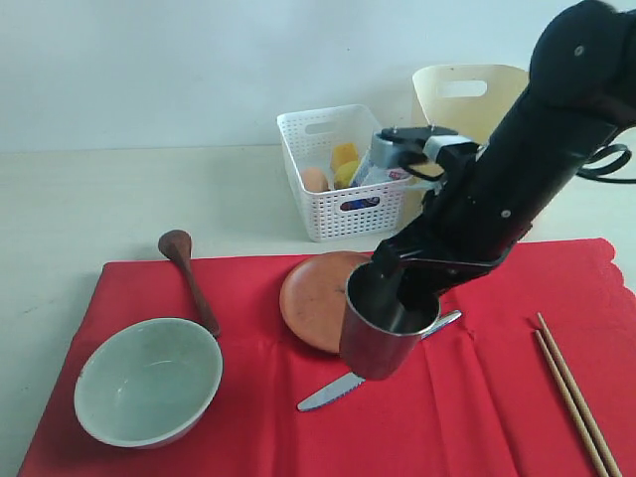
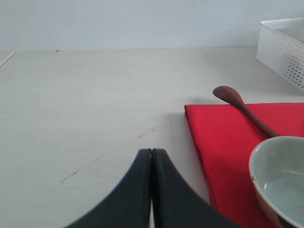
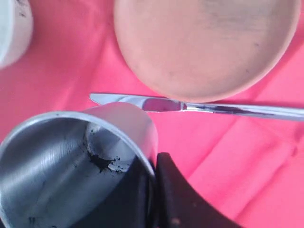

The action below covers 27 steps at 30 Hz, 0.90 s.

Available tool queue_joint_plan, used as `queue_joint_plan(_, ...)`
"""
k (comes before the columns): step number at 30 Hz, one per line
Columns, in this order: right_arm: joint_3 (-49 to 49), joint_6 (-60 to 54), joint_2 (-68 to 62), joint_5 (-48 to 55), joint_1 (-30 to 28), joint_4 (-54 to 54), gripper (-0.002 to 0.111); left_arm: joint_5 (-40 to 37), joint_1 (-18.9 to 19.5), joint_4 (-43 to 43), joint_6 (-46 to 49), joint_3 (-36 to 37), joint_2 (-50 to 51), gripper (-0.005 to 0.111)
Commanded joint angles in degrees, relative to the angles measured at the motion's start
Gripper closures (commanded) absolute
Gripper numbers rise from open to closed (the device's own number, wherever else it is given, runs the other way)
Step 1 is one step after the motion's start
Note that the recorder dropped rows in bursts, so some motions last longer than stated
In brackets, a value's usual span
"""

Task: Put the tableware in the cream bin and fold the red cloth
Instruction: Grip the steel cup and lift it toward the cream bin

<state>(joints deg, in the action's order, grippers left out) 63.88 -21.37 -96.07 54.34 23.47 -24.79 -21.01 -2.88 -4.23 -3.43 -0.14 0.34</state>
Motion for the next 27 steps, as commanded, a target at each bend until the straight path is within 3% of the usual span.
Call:
queue_joint_plan(1,0.5,-2.3,6.5,0.1,-0.1,-0.2,0.108,0.5,0.1,-0.1,0.0,0.1,-0.3,0.107)
queue_joint_plan(12,0.5,-2.9,17.0,-1.8,-0.1,1.5,0.108,0.5,0.1,-0.1,0.0,0.1,-0.3,0.107)
queue_joint_plan(27,0.5,-2.8,15.5,-13.8,-0.2,1.4,0.108,0.5,0.1,-0.1,0.0,0.1,-0.3,0.107)
